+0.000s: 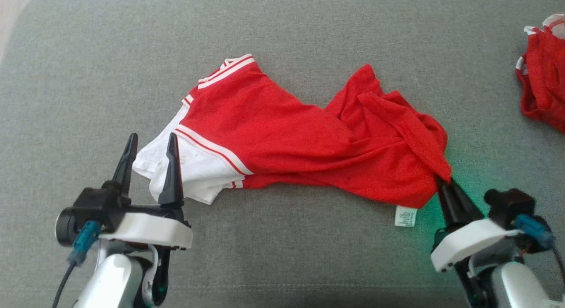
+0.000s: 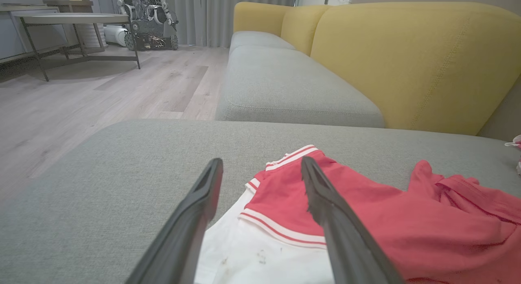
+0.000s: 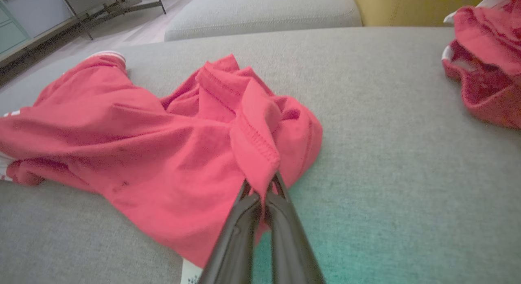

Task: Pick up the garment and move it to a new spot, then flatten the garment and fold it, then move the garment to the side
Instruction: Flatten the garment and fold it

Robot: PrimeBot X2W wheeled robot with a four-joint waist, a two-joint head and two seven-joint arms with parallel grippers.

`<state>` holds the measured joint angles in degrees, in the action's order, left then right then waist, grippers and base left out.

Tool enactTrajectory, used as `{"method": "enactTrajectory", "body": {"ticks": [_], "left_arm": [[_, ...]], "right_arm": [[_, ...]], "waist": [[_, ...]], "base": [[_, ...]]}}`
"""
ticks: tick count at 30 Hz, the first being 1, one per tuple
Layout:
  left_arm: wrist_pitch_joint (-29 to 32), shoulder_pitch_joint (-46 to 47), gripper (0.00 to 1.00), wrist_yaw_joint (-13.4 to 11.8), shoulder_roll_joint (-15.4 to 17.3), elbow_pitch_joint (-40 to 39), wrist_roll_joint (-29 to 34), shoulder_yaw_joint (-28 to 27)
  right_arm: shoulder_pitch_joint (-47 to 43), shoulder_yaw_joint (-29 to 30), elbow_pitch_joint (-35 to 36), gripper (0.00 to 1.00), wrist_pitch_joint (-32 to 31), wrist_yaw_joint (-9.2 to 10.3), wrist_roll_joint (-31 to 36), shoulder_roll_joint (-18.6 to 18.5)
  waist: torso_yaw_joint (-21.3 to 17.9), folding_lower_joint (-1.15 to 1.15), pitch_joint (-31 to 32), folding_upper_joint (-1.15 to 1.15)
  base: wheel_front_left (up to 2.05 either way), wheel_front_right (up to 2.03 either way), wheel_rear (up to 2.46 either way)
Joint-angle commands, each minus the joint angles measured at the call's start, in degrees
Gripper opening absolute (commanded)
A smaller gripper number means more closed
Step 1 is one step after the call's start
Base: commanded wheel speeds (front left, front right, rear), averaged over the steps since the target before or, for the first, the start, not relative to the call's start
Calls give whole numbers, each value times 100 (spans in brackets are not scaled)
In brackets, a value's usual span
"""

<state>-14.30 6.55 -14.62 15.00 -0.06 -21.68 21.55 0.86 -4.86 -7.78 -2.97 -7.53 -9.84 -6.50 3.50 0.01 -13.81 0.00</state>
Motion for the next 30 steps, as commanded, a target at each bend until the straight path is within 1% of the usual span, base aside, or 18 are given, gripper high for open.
{"method": "enactTrajectory", "body": {"ticks": [1, 4, 9, 13, 16, 19, 20, 21, 28, 29, 30], "left_arm": [[-70, 248, 100, 22, 25, -177, 67, -255], [-70, 237, 100, 59, -19, -177, 112, -310], [-70, 278, 100, 160, -106, -167, 176, -345], [-70, 338, 100, 235, -174, -137, 215, -381], [-70, 370, 100, 290, -228, -98, 233, -397], [-70, 402, 100, 340, -284, -59, 249, -402], [-70, 402, 100, 340, -284, -59, 249, -402], [-70, 439, 100, 375, -317, -33, 262, -405], [-70, 595, 100, 497, -431, 63, 354, -387], [-70, 610, 100, 510, -441, 74, 366, -393], [-70, 622, 100, 521, -450, 85, 377, -403]], "right_arm": [[219, -30, 324, 0, 81, 4, -37, -122], [289, 93, 618, 0, 48, 4, -58, -163], [496, 354, 1017, 0, -190, 4, -82, -253], [821, 422, 998, 0, -371, 4, -202, -284], [1121, 325, 689, 0, -450, 4, -335, -272], [1442, 201, 209, 0, -480, 4, -421, -246], [1442, 201, 209, 0, -480, 4, -421, -246], [1683, 149, -186, 0, -453, 4, -484, -223], [2483, 43, -1502, 0, -91, 4, -754, -127], [2564, 29, -1648, 13, -42, 4, -807, -119], [2636, 18, -1789, 39, 6, 4, -842, -118]], "waist": [[-6, -1, -1, 0], [-21, -1, -10, 0], [15, -1, -60, 0], [79, -1, -127, 0], [134, -1, -181, 0], [183, -1, -253, 0], [183, -1, -253, 0], [206, -1, -313, 0], [239, -1, -453, 0], [233, -1, -459, 0], [224, -1, -462, 0]], "base": [[0, 0, 0], [0, 0, 0], [0, 0, 0], [0, 0, 0], [0, 0, 0], [0, 0, 0], [0, 0, 0], [0, 0, 0], [0, 0, 0], [0, 0, 0], [0, 0, 0]]}}
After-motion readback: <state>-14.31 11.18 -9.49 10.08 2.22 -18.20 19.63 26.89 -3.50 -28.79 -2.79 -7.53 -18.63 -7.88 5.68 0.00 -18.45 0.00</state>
